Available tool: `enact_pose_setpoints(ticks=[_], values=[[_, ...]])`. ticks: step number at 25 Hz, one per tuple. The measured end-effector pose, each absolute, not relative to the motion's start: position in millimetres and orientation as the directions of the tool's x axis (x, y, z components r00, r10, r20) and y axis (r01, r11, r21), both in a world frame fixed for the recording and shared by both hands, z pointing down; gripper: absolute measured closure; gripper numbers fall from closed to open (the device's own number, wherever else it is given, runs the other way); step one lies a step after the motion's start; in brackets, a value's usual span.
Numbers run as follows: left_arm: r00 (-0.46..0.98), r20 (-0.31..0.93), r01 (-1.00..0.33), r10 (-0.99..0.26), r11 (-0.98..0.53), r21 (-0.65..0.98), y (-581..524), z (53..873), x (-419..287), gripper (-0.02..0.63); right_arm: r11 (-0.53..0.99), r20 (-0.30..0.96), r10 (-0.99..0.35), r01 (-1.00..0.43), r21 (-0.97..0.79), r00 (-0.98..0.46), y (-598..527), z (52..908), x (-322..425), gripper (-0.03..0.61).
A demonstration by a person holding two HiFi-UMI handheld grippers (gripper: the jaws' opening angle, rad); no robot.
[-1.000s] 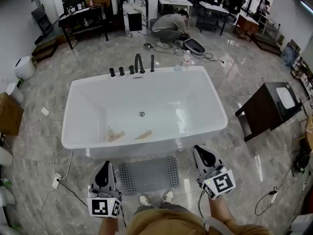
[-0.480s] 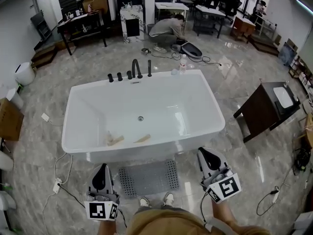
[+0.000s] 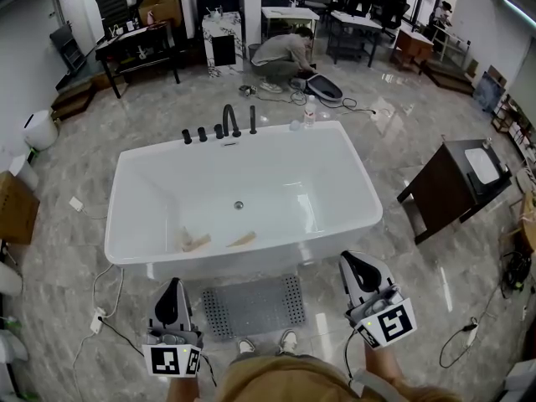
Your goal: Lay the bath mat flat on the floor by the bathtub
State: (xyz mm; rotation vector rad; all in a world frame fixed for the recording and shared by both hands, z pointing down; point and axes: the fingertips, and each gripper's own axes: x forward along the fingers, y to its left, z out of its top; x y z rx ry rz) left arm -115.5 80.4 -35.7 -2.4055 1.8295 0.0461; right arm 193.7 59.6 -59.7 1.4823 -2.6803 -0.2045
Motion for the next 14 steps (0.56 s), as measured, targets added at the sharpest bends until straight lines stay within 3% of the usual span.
enact_pose_setpoints(ticks=[14], values=[[0.239,-0.106,-0.969,-0.965,-0.231,-0.086,87.1,-47.4,-127.9,0.611,0.541,-0.029,-0.834,-0.826,0.156,-0.552,58.6,-72.6,183.2,0.575]])
